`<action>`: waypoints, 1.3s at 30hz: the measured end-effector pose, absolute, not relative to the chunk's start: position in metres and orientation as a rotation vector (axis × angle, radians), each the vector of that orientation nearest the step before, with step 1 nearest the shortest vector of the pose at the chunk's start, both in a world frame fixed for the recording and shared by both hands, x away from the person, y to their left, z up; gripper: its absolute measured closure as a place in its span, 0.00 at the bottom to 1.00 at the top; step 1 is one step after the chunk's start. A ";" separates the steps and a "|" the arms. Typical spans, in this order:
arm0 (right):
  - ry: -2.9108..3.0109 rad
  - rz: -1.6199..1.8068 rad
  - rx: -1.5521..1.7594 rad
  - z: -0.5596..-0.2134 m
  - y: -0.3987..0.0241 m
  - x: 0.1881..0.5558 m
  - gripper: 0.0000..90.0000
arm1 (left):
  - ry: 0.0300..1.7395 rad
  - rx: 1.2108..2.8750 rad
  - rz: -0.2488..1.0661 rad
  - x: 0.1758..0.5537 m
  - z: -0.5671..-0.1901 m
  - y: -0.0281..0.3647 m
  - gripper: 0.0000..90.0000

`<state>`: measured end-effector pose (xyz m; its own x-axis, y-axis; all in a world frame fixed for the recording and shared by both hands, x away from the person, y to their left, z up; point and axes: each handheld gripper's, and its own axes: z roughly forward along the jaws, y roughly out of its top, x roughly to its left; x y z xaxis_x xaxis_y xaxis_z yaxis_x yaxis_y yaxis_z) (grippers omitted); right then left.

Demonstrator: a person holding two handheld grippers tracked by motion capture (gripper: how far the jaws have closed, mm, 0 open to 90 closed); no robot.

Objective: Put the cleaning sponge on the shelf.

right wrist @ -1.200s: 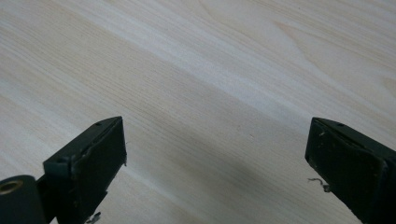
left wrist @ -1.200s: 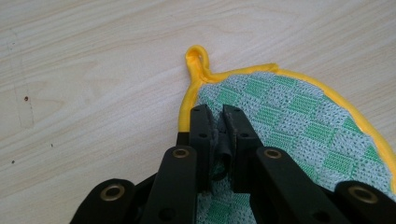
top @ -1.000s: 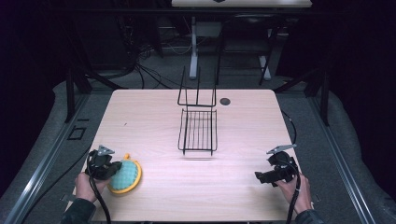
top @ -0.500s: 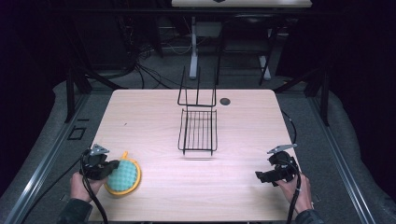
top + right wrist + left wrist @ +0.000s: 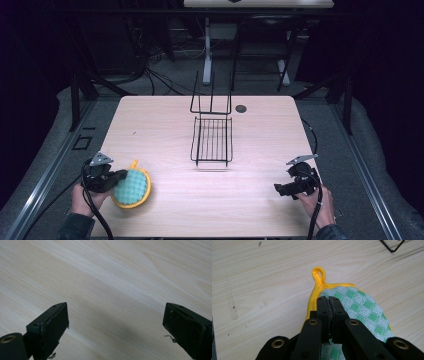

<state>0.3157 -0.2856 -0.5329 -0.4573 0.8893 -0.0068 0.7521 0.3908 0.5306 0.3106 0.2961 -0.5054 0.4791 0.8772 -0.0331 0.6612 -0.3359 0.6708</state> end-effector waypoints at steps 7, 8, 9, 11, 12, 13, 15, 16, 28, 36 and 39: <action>2.361 0.670 1.441 -0.533 -0.285 0.316 0.06 | 1.248 2.105 0.453 0.310 -0.498 0.291 0.98; 2.359 0.671 1.439 -0.533 -0.285 0.316 0.06 | 1.248 2.105 0.451 0.310 -0.496 0.291 0.98; 2.359 0.675 1.438 -0.533 -0.285 0.316 0.06 | 1.245 2.100 0.456 0.311 -0.495 0.291 0.98; 2.357 0.673 1.436 -0.531 -0.286 0.315 0.06 | 1.243 2.097 0.456 0.311 -0.493 0.290 0.98; 2.354 0.678 1.436 -0.531 -0.286 0.315 0.06 | 1.236 2.092 0.462 0.312 -0.491 0.289 0.98; 2.352 0.678 1.435 -0.531 -0.286 0.315 0.06 | 1.229 2.088 0.459 0.313 -0.489 0.289 0.98; 2.354 0.672 1.433 -0.531 -0.286 0.316 0.06 | 1.228 2.081 0.461 0.314 -0.487 0.287 0.98; 2.350 0.675 1.433 -0.531 -0.286 0.316 0.06 | 1.226 2.078 0.466 0.315 -0.486 0.286 0.98; 2.339 0.667 1.416 -0.529 -0.285 0.316 0.06 | 1.181 2.092 0.461 0.327 -0.469 0.269 0.98; 2.347 0.663 1.413 -0.529 -0.284 0.316 0.07 | 1.153 2.107 0.451 0.336 -0.467 0.255 0.98; 2.339 0.666 1.399 -0.528 -0.283 0.316 0.07 | 1.150 2.112 0.446 0.338 -0.465 0.252 0.98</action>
<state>0.3157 -0.2829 -0.5278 -0.4607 0.8864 -0.0449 0.7299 0.4072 0.5490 0.3376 0.2525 -0.4646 0.5507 0.8344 -0.0234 0.6005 -0.3765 0.7054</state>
